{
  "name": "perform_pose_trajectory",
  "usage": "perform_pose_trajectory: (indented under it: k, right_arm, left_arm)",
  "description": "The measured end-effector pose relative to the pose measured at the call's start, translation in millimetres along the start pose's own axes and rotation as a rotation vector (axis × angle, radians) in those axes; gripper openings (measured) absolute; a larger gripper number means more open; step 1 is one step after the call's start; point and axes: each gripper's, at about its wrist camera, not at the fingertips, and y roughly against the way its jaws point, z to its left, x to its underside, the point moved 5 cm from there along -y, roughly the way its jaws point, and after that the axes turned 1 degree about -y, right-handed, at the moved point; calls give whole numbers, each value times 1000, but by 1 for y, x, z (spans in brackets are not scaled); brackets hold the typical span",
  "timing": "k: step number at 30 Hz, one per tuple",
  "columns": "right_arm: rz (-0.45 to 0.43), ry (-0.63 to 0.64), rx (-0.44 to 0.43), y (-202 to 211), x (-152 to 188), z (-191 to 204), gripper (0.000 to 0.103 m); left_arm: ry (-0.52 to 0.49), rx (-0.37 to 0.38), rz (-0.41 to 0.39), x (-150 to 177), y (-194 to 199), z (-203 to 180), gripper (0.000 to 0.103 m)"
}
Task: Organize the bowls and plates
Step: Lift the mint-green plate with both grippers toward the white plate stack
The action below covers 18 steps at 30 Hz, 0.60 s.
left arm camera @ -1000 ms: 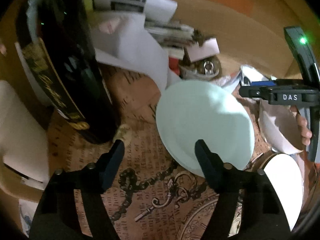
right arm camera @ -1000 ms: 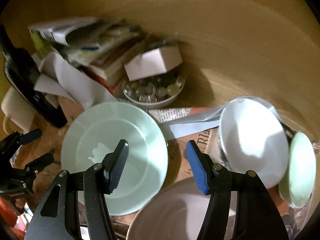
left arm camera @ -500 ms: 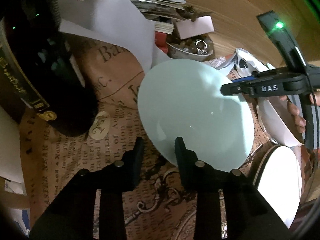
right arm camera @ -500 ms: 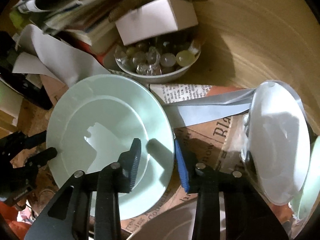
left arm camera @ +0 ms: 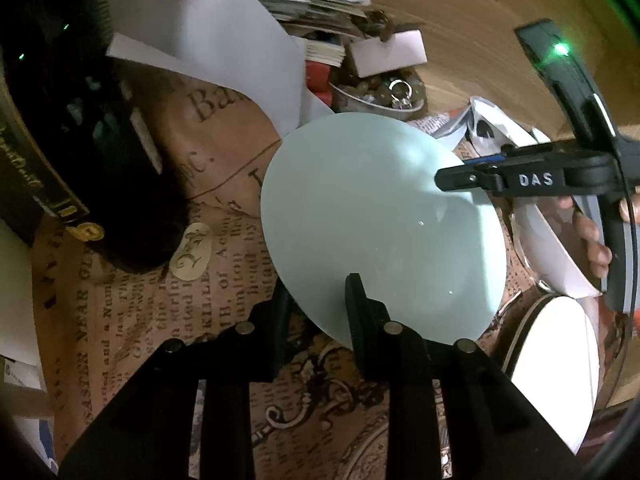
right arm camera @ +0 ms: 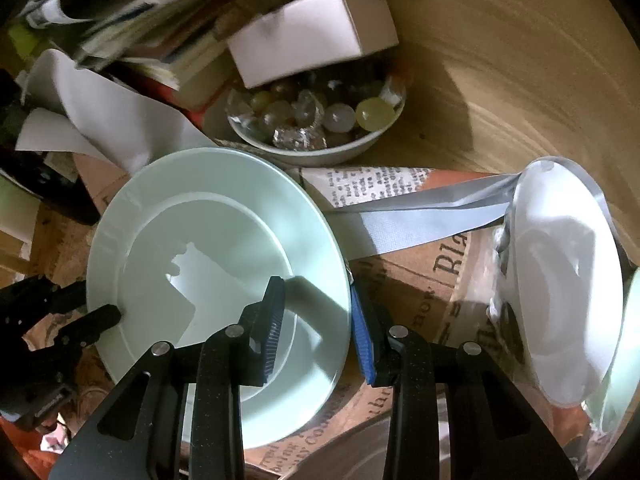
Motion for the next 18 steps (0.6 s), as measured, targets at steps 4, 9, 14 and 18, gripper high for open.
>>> perform_pose_trajectory:
  k: [4, 9, 14, 18]
  right_arm:
    - [-29, -17, -34, 13, 7, 6, 26]
    - [-76, -16, -29, 29, 15, 18, 26]
    - [-134, -6, -7, 50, 23, 31, 26]
    - [-160, -2, 3, 63, 35, 41, 26]
  left_arm:
    - [39, 7, -22, 1, 11, 10, 27]
    - [53, 4, -55, 4, 25, 13, 27]
    - [49, 6, -93, 8, 42, 12, 27]
    - [57, 9, -122, 11, 58, 13, 27]
